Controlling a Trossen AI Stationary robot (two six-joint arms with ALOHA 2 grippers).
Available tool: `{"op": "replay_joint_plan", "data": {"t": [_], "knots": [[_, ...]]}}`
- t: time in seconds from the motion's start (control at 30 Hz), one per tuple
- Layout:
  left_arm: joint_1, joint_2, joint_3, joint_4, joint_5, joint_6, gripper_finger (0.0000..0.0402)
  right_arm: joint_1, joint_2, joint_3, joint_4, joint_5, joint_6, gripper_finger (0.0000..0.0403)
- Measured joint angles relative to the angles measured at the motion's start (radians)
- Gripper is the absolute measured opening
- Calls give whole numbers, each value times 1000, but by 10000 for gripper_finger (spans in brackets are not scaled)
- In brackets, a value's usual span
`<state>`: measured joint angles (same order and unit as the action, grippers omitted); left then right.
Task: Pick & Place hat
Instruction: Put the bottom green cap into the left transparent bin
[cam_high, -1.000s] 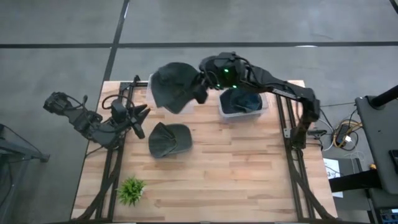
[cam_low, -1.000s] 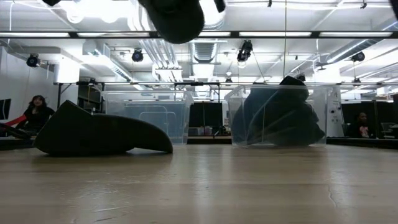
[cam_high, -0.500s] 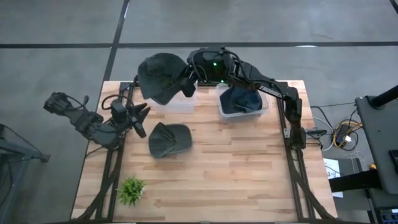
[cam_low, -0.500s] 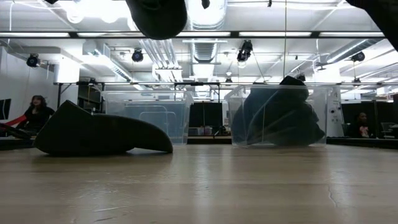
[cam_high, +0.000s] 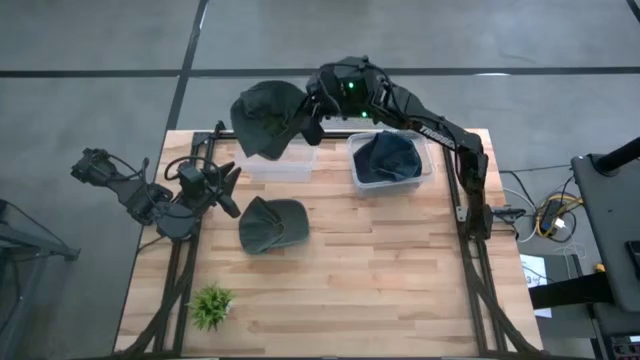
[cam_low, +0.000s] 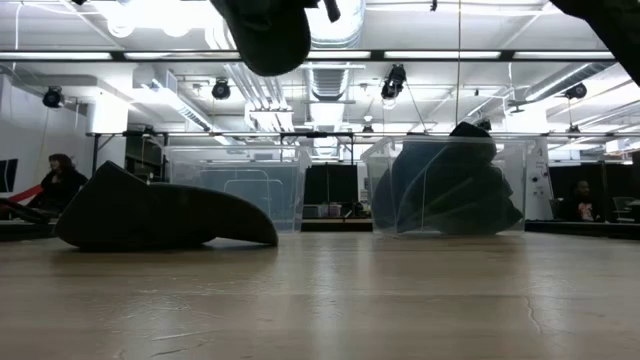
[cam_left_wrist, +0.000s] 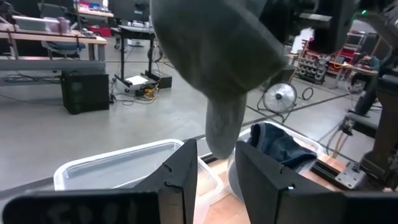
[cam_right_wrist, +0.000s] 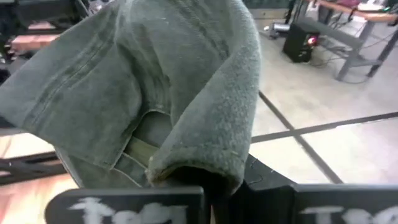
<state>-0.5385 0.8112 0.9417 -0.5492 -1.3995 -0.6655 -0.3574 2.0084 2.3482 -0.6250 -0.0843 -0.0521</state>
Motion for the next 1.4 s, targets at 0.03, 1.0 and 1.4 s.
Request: {"op": "replay_joint_plan", "data": {"t": [0.03,1.0,1.4], "knots": [[0,0,0,0,-8,0,103,-15,4,0,0,-22,-2,8],[116,60,0,1,48,-109,103,-68,81,-2,45,-113,2,8],[138,72,0,0,37,-238,147,-66,81,-2,47,-130,1,8]]}}
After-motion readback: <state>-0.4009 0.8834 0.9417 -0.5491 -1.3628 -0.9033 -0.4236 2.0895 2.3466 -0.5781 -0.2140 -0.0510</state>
